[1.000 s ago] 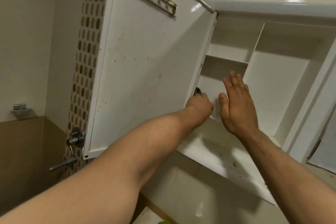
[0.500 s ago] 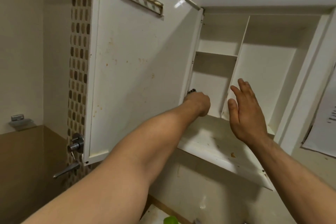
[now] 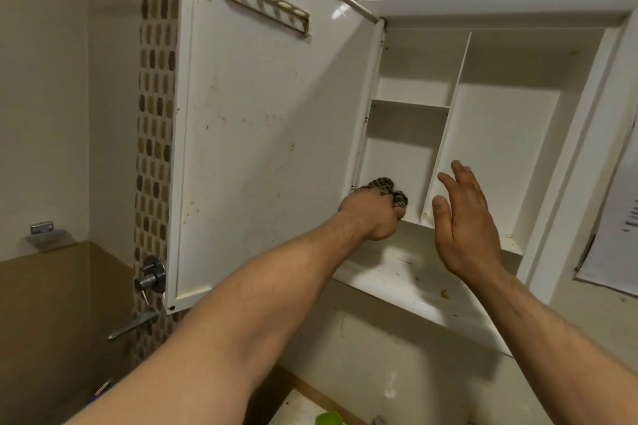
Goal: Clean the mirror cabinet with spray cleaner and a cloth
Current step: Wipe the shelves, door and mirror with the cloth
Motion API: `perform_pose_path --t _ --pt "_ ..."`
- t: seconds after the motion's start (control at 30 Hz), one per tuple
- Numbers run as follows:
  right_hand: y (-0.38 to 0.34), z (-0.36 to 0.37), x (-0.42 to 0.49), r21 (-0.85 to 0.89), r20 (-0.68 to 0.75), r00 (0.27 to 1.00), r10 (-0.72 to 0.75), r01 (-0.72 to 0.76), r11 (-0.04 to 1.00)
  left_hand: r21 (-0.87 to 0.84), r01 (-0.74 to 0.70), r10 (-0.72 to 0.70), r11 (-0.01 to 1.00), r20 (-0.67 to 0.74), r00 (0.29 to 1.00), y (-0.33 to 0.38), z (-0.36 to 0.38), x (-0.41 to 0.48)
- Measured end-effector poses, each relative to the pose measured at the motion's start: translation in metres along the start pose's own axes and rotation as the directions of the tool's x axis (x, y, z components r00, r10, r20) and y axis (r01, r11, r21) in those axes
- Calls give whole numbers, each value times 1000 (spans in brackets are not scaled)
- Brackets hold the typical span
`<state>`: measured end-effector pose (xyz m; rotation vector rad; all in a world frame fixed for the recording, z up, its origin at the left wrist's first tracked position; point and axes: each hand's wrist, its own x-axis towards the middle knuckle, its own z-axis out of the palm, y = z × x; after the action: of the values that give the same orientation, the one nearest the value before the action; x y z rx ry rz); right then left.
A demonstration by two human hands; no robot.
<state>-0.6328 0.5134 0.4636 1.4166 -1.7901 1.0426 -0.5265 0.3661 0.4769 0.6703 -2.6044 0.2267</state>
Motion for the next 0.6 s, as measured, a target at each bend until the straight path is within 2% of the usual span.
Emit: perform_pose_path --t 0.07,0.17,0.2,0.3,0.37,0.5,0.53,0.6 --pt "-2 5 -1 -7 16 1000 -19 19 1000 55 -25 25 998 -1 1000 6 -1 0" --pt "-5 10 3 -6 36 999 -35 36 999 -18 -129 128 991 -68 989 12 1 -6" --pt "-6 11 6 -19 46 998 -36 37 999 -26 -124 122 992 -75 990 8 1 -6" --pt "-6 17 13 -120 85 996 -40 50 992 74 9 -3 997 -74 997 2 2 1" --pt "-5 19 15 -163 113 993 -33 51 985 71 12 -6 997 -93 996 10 5 -3" --pt "-2 17 15 -172 157 987 -25 52 984 -72 -127 101 989 -289 952 16 9 -21" --pt "-3 16 13 -143 153 988 -19 41 989 -149 -135 76 980 -347 935 17 12 -27" --pt "-8 14 2 -25 126 991 36 -33 999 -366 -120 -64 923 -453 889 24 27 -47"
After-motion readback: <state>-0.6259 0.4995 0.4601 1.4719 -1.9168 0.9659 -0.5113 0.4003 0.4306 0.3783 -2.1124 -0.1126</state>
